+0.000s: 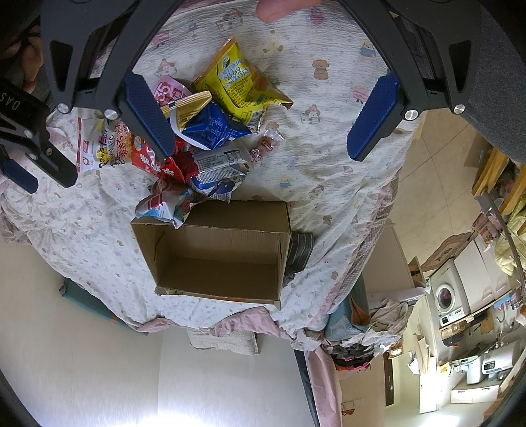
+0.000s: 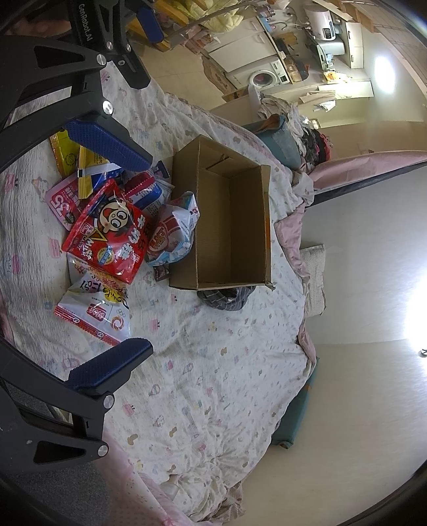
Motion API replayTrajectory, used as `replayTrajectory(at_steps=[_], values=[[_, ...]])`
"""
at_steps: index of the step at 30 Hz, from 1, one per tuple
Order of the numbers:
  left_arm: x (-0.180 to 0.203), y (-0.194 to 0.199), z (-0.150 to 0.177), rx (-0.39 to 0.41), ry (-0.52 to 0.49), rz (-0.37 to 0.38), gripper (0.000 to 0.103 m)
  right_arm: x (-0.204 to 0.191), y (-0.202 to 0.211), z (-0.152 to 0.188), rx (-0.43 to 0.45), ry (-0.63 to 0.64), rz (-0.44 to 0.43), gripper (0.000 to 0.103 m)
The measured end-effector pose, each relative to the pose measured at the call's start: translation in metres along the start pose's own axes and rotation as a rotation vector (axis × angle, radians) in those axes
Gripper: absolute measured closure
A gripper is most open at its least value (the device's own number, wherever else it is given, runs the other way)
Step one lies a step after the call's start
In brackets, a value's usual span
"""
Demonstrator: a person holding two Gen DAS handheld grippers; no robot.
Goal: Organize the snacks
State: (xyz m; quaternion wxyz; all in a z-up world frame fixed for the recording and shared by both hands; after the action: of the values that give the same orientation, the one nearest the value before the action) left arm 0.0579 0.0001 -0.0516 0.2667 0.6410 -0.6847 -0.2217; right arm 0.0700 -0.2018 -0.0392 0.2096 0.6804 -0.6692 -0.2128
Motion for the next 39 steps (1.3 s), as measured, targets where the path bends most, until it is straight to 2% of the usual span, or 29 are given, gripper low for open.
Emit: replayTrajectory(at_steps=[16,19,22,23,28,32,34,36,39], values=[[-0.002,-0.003,0.001,-0.005,0.002,-0.002,0.000,-0.002,-0.003,0.006,-0.005,0.003,-0.001,0.000],[-0.006,-0.002,-0.004,-0.030,0.017,-0.004,0.000,-0.004,-0.006,0.004,-0.046,-0.022,-0.061,0.000],[-0.012,-0.010,-0.011,-0.062,0.024,-0.017,0.000,-0.004,-0.016,0.000,-0.135,-0.056,-0.138,0.000],[-0.017,-0.016,-0.016,-0.086,0.032,-0.024,0.000,-0.005,-0.024,0.000,-0.189,-0.069,-0.159,0.000],[-0.035,-0.034,-0.024,-0.190,0.076,-0.043,0.000,-0.009,-0.056,0.011,-0.380,-0.099,-0.219,0.000],[-0.048,-0.048,-0.021,-0.258,0.109,-0.057,0.000,-0.037,-0.081,0.037,-0.596,-0.178,-0.367,0.000],[-0.056,-0.056,-0.016,-0.295,0.142,-0.059,0.000,-0.055,-0.089,0.046,-0.667,-0.202,-0.429,0.007],[-0.064,-0.061,-0.012,-0.323,0.177,-0.062,0.000,-0.071,-0.096,0.050,-0.710,-0.180,-0.457,0.025],[-0.075,-0.067,-0.003,-0.363,0.225,-0.071,0.000,-0.095,-0.109,0.057,-0.767,-0.129,-0.469,0.032]])
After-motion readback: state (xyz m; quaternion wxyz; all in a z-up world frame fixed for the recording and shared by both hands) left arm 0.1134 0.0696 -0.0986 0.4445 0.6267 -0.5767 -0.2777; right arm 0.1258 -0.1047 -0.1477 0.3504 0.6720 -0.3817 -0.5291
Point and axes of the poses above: each gripper's, at about its wrist camera, not at the fingertips, and y roughly against the way its jaws point, x to its right, z to its underside, the point moved 8 cm from there along -y, roughly the way its jaws point, and after that the axes turned 5 degrees about z, right-handed, at the moved point
